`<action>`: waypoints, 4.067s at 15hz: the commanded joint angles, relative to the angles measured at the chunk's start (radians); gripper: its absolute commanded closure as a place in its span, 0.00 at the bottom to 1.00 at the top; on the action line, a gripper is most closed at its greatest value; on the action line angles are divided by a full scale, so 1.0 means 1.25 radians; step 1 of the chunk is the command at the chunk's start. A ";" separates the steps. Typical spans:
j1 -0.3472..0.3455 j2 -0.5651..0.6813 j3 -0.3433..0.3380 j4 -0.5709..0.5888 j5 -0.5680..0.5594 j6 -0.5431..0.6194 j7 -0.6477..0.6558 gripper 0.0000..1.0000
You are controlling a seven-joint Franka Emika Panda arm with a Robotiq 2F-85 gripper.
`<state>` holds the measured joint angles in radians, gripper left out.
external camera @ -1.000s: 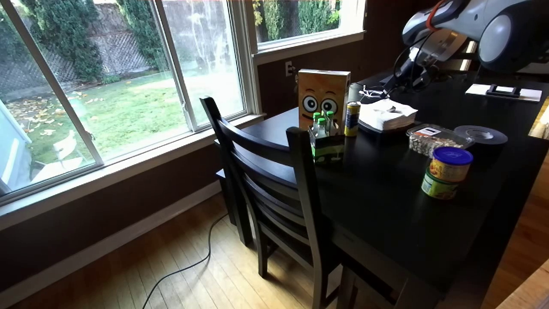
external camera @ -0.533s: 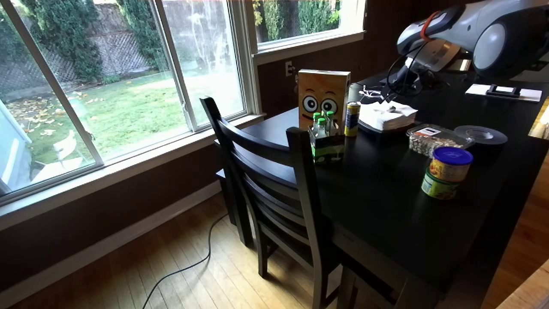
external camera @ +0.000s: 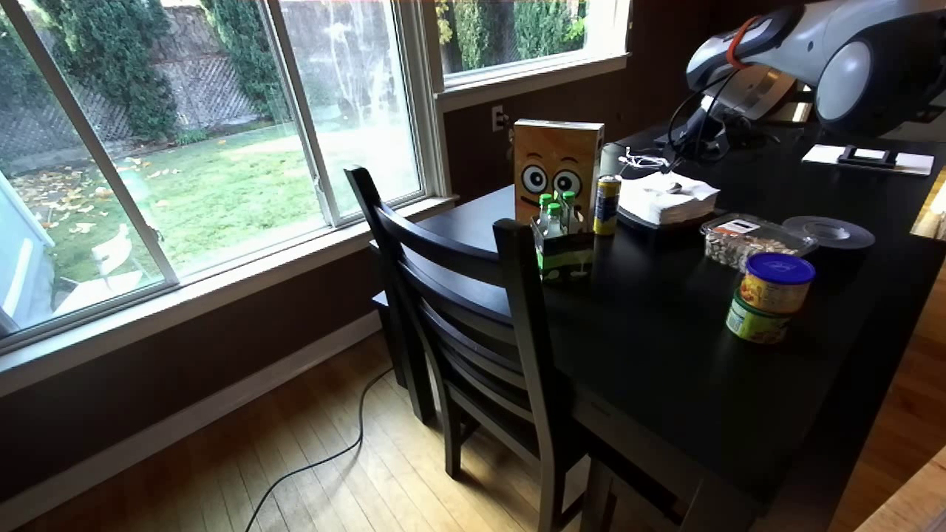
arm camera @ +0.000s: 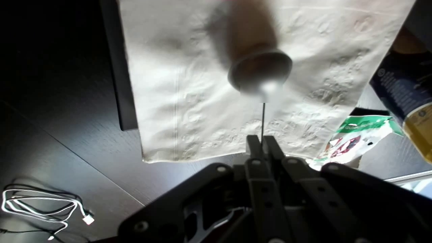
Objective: Move the weight on the napkins
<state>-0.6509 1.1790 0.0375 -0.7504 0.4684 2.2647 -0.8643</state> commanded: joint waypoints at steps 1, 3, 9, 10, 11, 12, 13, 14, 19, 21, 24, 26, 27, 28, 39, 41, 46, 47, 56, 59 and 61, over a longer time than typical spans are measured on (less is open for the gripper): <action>0.005 0.014 -0.008 0.027 -0.008 -0.004 0.016 0.96; 0.005 0.012 -0.007 0.026 -0.007 -0.004 0.015 0.97; 0.010 0.003 -0.003 0.041 -0.002 -0.006 0.026 0.97; 0.010 0.003 0.000 0.048 0.001 -0.010 0.030 0.98; 0.013 0.002 0.002 0.052 0.001 -0.013 0.036 0.98; 0.015 0.002 0.005 0.055 0.002 -0.014 0.039 0.98; 0.019 0.003 0.006 0.058 0.003 -0.010 0.042 0.98; 0.022 0.004 0.009 0.062 0.005 -0.008 0.046 0.99; 0.038 0.028 0.028 0.078 0.017 0.023 0.074 0.98; 0.043 0.038 0.033 0.082 0.021 0.055 0.094 0.99; 0.047 0.047 0.040 0.083 0.015 0.085 0.105 0.99; 0.047 0.053 0.043 0.081 0.014 0.094 0.116 0.99; 0.047 0.055 0.045 0.081 0.014 0.099 0.120 0.99; 0.048 0.058 0.044 0.081 0.012 0.105 0.124 0.99; 0.046 0.047 0.039 0.069 -0.004 0.084 0.111 0.65; 0.048 0.035 0.026 0.062 -0.018 0.075 0.115 0.51; 0.058 -0.007 -0.033 0.041 -0.072 0.034 0.128 0.17; 0.059 -0.018 -0.048 0.037 -0.089 0.005 0.128 0.11; 0.067 -0.094 -0.105 0.043 -0.180 -0.354 0.097 0.00; 0.092 -0.118 -0.131 0.037 -0.210 -0.365 0.130 0.00; 0.113 -0.139 -0.145 0.028 -0.217 -0.344 0.154 0.00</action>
<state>-0.5502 1.0516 -0.1128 -0.6945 0.2316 1.8396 -0.7266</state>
